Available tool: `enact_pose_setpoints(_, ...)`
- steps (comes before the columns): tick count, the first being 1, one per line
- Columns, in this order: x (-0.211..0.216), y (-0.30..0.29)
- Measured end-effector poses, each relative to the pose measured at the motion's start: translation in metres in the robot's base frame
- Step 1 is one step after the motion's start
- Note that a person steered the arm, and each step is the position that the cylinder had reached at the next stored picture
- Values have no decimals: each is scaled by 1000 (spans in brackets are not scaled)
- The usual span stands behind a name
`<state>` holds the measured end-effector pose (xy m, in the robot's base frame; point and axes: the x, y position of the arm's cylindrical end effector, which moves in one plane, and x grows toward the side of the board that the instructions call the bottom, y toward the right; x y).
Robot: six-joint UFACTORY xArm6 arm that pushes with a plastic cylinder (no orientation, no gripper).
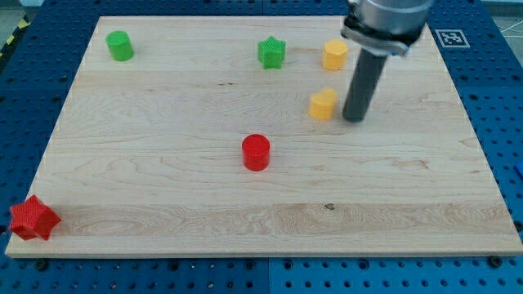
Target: Push red circle towards bottom right
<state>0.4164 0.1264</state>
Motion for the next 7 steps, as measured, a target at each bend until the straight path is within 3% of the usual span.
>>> enact_pose_setpoints(2,11,-17)
enact_pose_setpoints(3,34,-58)
enact_pose_setpoints(4,35,-61)
enact_pose_setpoints(5,31,-124)
enact_pose_setpoints(7,23,-129)
